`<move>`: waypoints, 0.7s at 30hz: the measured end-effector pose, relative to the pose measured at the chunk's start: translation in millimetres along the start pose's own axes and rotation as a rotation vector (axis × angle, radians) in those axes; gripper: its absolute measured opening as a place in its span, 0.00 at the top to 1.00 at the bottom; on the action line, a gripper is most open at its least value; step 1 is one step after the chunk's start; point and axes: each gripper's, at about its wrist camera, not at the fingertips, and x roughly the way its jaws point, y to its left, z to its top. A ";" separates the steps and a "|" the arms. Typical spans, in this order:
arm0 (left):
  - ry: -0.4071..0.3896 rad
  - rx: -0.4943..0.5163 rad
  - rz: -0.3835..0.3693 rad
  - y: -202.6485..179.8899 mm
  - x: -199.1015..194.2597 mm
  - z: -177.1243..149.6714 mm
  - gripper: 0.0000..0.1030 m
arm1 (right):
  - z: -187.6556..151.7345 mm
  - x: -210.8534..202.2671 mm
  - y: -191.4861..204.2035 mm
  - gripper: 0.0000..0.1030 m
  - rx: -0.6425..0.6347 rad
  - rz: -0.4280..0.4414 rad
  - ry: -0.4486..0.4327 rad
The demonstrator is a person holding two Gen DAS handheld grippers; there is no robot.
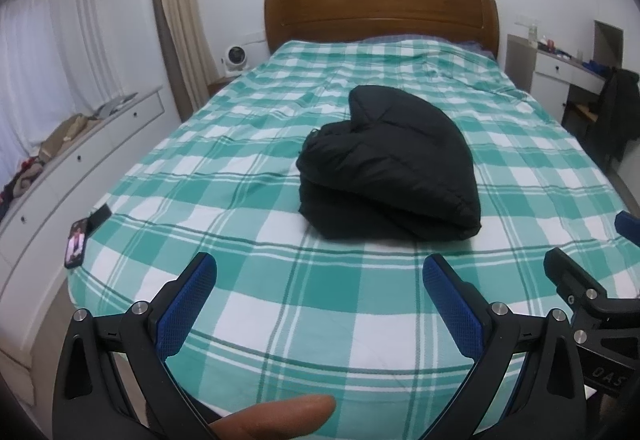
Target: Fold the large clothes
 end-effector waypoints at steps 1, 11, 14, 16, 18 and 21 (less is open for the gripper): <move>0.001 0.000 -0.003 0.2 -0.3 0.1 0.00 | -0.1 -0.1 -0.2 0.00 0.000 -0.001 -0.001; 0.015 -0.018 -0.032 4.0 -0.1 -0.8 0.00 | -1.7 -5.7 -1.6 0.00 -0.009 -0.008 0.001; 0.022 -0.023 -0.046 5.0 1.2 -0.3 0.00 | -1.6 -8.6 0.7 0.01 -0.014 -0.007 0.002; 0.022 -0.024 -0.047 5.5 1.3 -0.5 0.00 | -0.8 -11.2 0.7 0.01 -0.016 -0.006 -0.004; 0.023 -0.024 -0.047 5.6 1.3 -0.4 0.00 | -0.4 -13.9 1.8 0.00 -0.018 -0.005 -0.010; 0.022 -0.022 -0.049 4.7 1.3 -0.5 0.00 | 0.0 -14.5 3.6 0.00 -0.020 -0.007 -0.013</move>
